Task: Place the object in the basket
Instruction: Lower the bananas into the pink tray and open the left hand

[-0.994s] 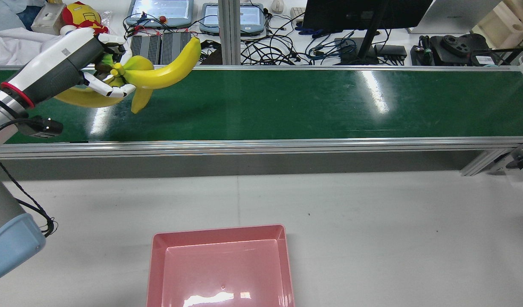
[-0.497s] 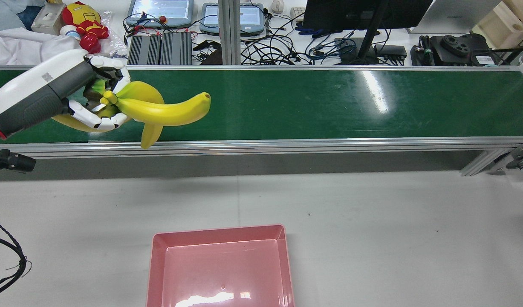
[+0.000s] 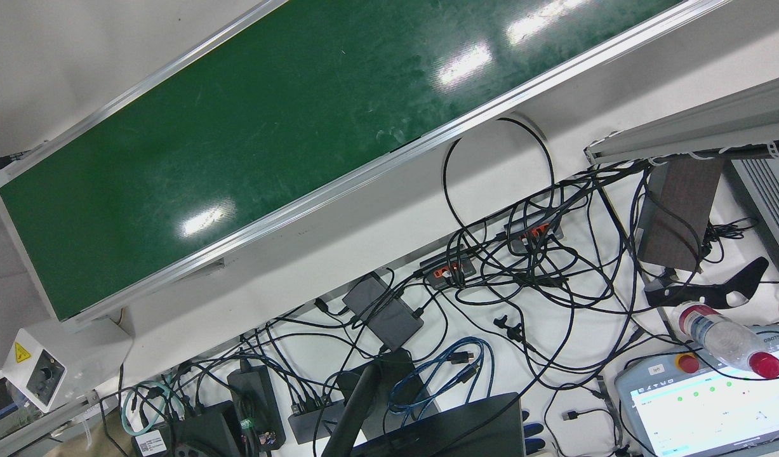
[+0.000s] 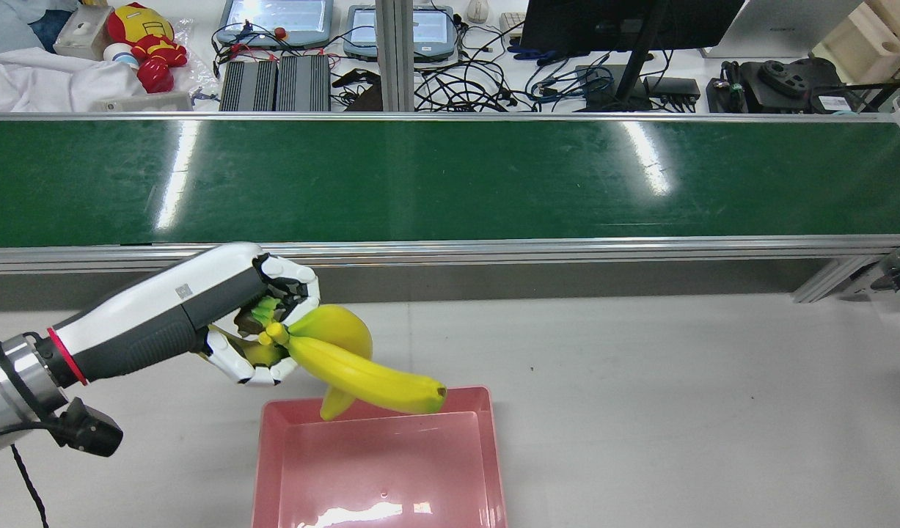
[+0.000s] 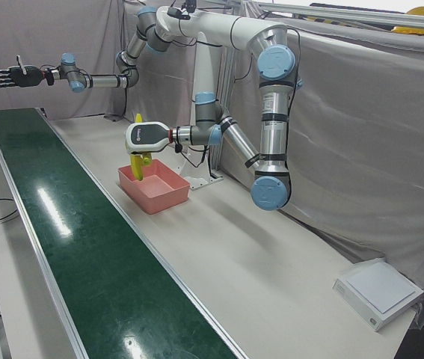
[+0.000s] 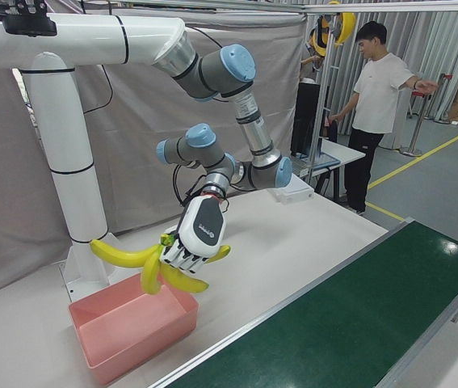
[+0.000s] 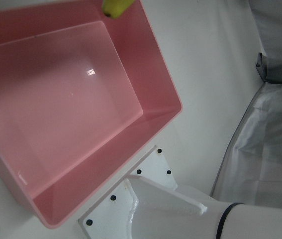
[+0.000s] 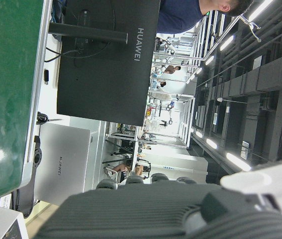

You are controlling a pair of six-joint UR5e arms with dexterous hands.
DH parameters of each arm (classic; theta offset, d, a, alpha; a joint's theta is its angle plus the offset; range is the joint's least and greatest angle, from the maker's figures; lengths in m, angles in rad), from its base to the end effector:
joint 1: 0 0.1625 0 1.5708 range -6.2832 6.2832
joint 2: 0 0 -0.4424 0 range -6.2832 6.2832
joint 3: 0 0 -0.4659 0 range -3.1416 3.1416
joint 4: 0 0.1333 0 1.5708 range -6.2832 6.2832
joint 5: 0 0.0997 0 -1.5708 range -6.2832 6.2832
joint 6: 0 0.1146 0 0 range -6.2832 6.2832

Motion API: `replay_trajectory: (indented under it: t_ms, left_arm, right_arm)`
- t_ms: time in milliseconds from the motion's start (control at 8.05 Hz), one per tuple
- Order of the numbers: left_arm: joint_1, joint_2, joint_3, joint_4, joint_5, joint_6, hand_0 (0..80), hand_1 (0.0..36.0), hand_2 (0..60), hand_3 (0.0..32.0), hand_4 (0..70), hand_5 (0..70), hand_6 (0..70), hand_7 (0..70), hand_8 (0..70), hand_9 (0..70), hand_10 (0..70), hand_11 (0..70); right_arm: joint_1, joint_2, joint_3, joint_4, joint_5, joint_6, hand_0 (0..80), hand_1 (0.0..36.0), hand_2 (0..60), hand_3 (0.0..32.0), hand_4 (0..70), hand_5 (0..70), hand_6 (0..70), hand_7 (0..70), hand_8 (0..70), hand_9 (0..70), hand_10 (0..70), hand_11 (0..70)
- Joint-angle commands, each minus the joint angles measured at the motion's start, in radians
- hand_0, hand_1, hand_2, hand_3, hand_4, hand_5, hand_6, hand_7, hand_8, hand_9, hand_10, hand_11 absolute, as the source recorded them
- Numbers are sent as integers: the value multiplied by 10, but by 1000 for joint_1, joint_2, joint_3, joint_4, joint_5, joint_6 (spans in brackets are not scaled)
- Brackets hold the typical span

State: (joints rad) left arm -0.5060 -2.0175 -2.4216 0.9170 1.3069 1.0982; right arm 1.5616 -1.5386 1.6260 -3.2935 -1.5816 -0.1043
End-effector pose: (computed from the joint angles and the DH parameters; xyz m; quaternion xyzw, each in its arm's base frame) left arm 0.3203 -0.3641 0.1644 0.0875 0.8195 -0.3574 0.4393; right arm 0.1267 -0.5875 0.6709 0.0286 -0.6833 0.7281 0.0451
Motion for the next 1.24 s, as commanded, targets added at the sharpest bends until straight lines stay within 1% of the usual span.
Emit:
replay_trajectory:
  t_ms: [0,124,248,373,497,621,745,870,994,1118]
  left_arm:
    - [215,2,2,6,-73,6,537,205,595,0,427,700,700,700,680,700,483,686]
    - [278,6,7,0,-134,8,527,176,504,0,414,700,687,700,657,700,467,661]
    - [315,8,10,-4,-185,9,512,137,377,0,404,700,654,700,620,700,437,616]
    - [316,6,42,-10,-208,9,474,58,164,0,361,700,541,700,528,654,346,488]
    - [310,6,62,-18,-209,5,431,13,41,0,292,505,357,558,406,496,233,335]
    - [313,14,61,-12,-204,3,384,0,0,0,229,256,169,324,266,319,138,196]
    - [314,38,55,3,-201,2,226,0,0,0,136,146,71,179,169,183,71,97]
    - [313,43,49,22,-196,2,0,0,0,8,10,84,8,93,121,118,24,27]
    - [305,46,39,34,-195,0,0,0,0,118,0,12,0,62,99,81,0,0]
    - [302,46,14,45,-193,-8,0,0,0,192,0,0,0,52,84,69,0,0]
  right_arm:
    - [-2,0,0,0,0,0,0,0,0,0,0,0,0,0,0,0,0,0]
    - [0,0,0,0,0,0,0,0,0,0,0,0,0,0,0,0,0,0]
    - [-2,0,-2,0,0,0,0,0,0,0,0,0,0,0,0,0,0,0]
    - [-2,0,-2,0,0,0,0,0,0,0,0,0,0,0,0,0,0,0]
    - [-2,0,-2,0,0,0,0,0,0,0,0,0,0,0,0,0,0,0]
    - [0,0,-2,0,0,0,0,0,0,0,0,0,0,0,0,0,0,0]
    - [-2,0,-2,0,0,2,0,0,0,0,0,0,0,0,0,0,0,0]
    - [0,0,-2,0,0,0,0,0,0,0,0,0,0,0,0,0,0,0]
    - [0,0,-2,0,0,0,0,0,0,0,0,0,0,0,0,0,0,0]
    - [0,0,0,0,0,0,0,0,0,0,0,0,0,0,0,0,0,0]
